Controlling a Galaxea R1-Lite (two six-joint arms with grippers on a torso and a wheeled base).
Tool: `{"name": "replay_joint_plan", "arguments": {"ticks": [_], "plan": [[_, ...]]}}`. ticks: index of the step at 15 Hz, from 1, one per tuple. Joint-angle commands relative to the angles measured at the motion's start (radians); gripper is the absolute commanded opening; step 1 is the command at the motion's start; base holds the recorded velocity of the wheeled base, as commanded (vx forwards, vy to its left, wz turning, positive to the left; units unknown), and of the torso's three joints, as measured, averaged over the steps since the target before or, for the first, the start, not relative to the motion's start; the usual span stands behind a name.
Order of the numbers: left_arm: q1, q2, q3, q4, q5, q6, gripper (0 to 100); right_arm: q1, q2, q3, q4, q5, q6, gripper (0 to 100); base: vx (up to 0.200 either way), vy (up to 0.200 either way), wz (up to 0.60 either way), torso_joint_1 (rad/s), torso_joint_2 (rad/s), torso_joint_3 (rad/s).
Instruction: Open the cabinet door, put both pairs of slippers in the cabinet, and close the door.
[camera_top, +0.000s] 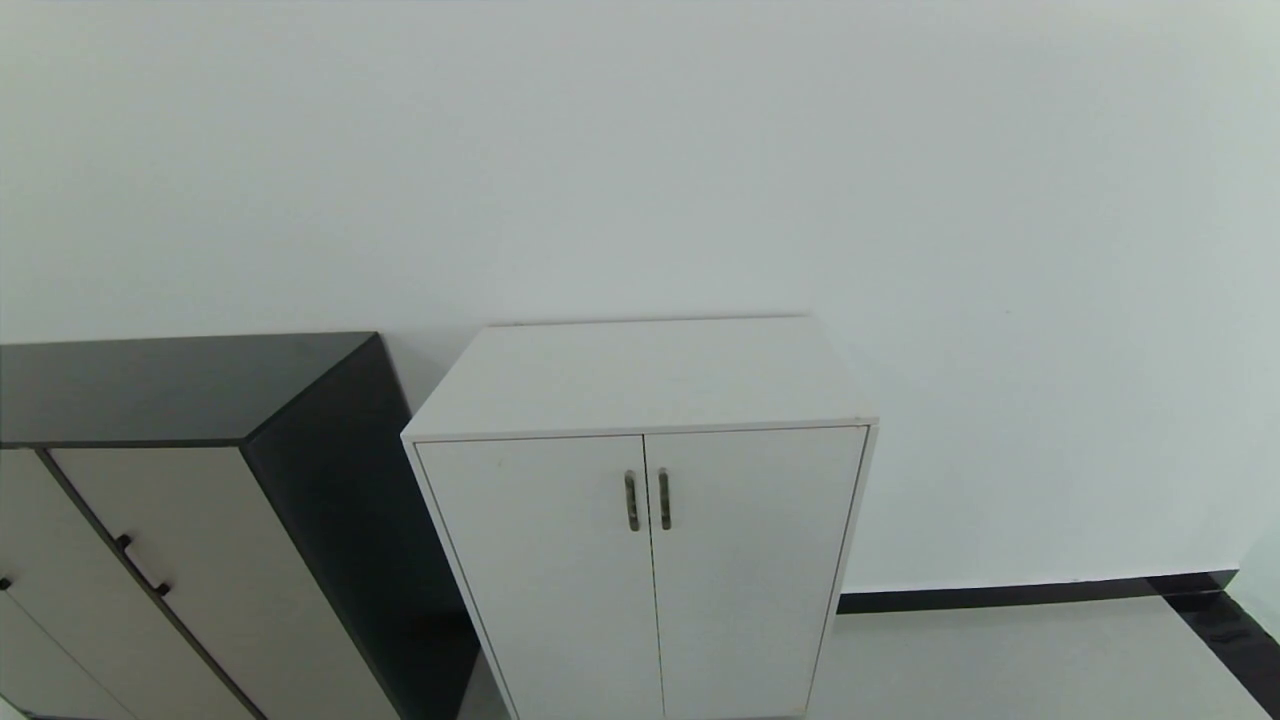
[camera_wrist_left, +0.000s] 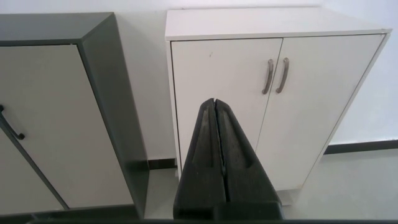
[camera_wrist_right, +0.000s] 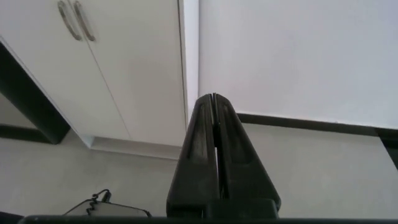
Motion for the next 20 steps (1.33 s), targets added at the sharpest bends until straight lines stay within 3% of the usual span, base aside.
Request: {"name": "replay_joint_plan", "arguments": {"ticks": [1, 4, 17, 20], "plan": [[0.0, 0.001, 0.0, 0.0, 0.0, 0.0, 0, -0.01, -0.078, 0.011, -0.005, 0.038, -0.002, 0, 0.0, 0.0, 0.0, 0.0, 0.0, 0.0], [0.0, 0.001, 0.0, 0.0, 0.0, 0.0, 0, -0.01, -0.105, 0.013, -0.01, 0.116, 0.0, 0, 0.0, 0.0, 0.0, 0.0, 0.0, 0.0], [0.0, 0.001, 0.0, 0.0, 0.0, 0.0, 0, -0.024, -0.16, 0.02, -0.034, 0.122, -0.032, 0, 0.0, 0.0, 0.0, 0.0, 0.0, 0.0], [0.002, 0.001, 0.0, 0.0, 0.0, -0.001, 0, -0.024, -0.152, 0.039, -0.067, 0.27, -0.06, 0, 0.0, 0.0, 0.0, 0.0, 0.0, 0.0]]}}
